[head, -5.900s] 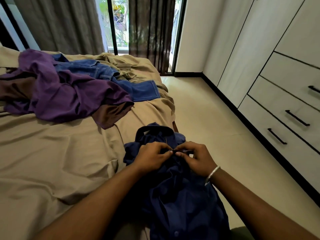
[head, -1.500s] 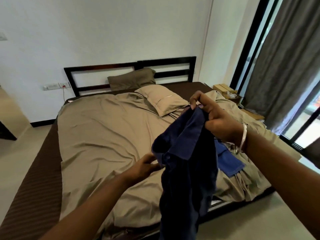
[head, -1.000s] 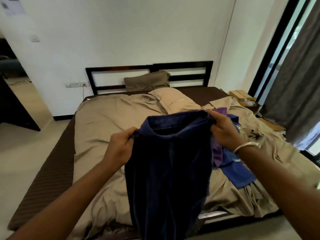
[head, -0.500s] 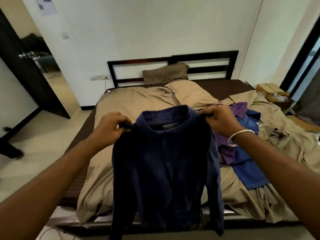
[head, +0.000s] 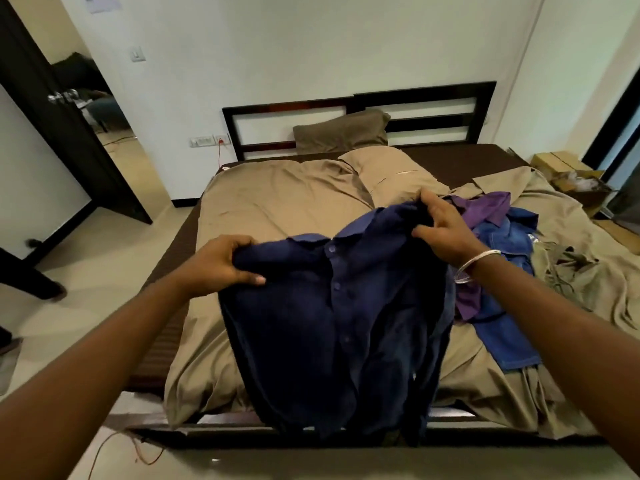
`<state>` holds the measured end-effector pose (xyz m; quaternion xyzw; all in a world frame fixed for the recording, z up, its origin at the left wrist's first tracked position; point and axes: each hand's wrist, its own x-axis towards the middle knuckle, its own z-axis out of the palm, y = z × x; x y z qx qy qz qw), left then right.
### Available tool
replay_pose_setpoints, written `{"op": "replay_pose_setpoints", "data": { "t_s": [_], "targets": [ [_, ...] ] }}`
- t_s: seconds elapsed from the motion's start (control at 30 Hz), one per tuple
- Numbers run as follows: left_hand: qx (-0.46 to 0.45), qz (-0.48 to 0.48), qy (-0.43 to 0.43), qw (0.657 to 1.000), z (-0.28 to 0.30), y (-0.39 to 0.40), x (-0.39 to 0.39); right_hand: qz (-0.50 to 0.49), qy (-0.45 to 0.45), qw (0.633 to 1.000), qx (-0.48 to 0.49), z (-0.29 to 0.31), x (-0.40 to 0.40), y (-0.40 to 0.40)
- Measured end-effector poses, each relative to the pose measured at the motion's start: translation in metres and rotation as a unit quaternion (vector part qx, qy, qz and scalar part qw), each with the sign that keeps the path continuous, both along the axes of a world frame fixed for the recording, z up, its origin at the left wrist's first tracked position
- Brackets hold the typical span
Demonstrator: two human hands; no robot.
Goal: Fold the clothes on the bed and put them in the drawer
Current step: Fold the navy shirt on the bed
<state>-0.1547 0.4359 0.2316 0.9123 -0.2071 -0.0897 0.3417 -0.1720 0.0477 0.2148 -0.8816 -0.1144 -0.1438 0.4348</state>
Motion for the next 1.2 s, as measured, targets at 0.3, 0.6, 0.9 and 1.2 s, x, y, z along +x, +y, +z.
{"op": "replay_pose_setpoints", "data": {
  "t_s": [0.3, 0.6, 0.9, 1.2],
  "targets": [
    [-0.04, 0.212, -0.209, 0.954, -0.047, 0.066, 0.036, -0.037, -0.08, 0.994, -0.061, -0.027, 0.032, 0.03],
    [0.096, 0.045, 0.04, 0.994, -0.072, 0.169, 0.137, -0.075, -0.005, 0.995, -0.072, -0.066, 0.088, 0.103],
    [-0.079, 0.058, 0.285, 0.954, -0.109, 0.259, 0.21, -0.115, 0.075, 0.985, -0.1, -0.122, 0.153, 0.192],
    [0.056, 0.249, -0.057, 0.965, -0.202, 0.26, 0.276, -0.096, 0.078, 0.961, -0.249, -0.207, 0.22, 0.195]
  ]
}}
